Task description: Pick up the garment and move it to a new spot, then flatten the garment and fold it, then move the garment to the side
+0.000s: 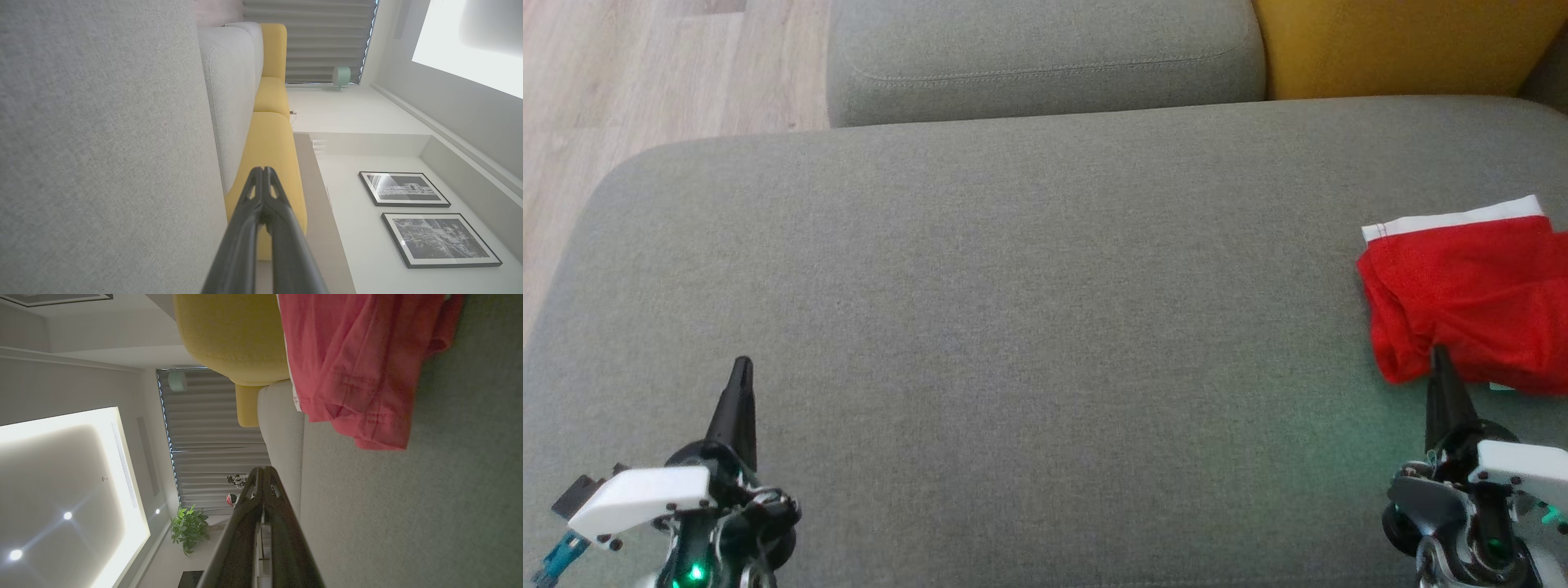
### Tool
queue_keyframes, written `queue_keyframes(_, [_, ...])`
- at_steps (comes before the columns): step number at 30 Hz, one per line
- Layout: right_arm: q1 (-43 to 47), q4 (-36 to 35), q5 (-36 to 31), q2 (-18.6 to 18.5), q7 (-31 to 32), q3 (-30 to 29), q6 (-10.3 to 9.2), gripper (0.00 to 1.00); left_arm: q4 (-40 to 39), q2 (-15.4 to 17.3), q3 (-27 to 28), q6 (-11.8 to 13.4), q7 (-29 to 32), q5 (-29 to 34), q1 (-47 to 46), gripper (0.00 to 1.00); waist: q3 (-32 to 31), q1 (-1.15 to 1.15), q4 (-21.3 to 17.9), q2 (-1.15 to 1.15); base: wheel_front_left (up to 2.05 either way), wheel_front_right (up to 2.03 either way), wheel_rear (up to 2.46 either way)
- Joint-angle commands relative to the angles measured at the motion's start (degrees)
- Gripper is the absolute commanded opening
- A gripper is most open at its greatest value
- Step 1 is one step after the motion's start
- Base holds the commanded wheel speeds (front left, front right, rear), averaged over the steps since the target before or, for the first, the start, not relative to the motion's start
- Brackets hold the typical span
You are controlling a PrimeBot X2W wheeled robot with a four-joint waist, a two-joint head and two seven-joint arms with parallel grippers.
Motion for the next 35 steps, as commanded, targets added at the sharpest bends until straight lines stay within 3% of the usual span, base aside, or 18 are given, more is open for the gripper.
queue_keyframes(1, [-2.8, -2.2, 0.3, -0.9, 0.5, 1.1, -0.04, 0.00, -1.5, 0.8, 2.1, -0.4, 0.3, -0.1, -3.2, 0.00, 0.0, 0.00, 0.0, 0.00, 0.00, 0.00, 0.00])
queue_keyframes(35, [-2.9, -2.2, -0.2, -0.5, 1.0, 0.5, -0.04, 0.00, -1.5, 0.4, 2.8, -0.4, 0.8, 0.4, -3.2, 0.00, 0.0, 0.00, 0.0, 0.00, 0.00, 0.00, 0.00])
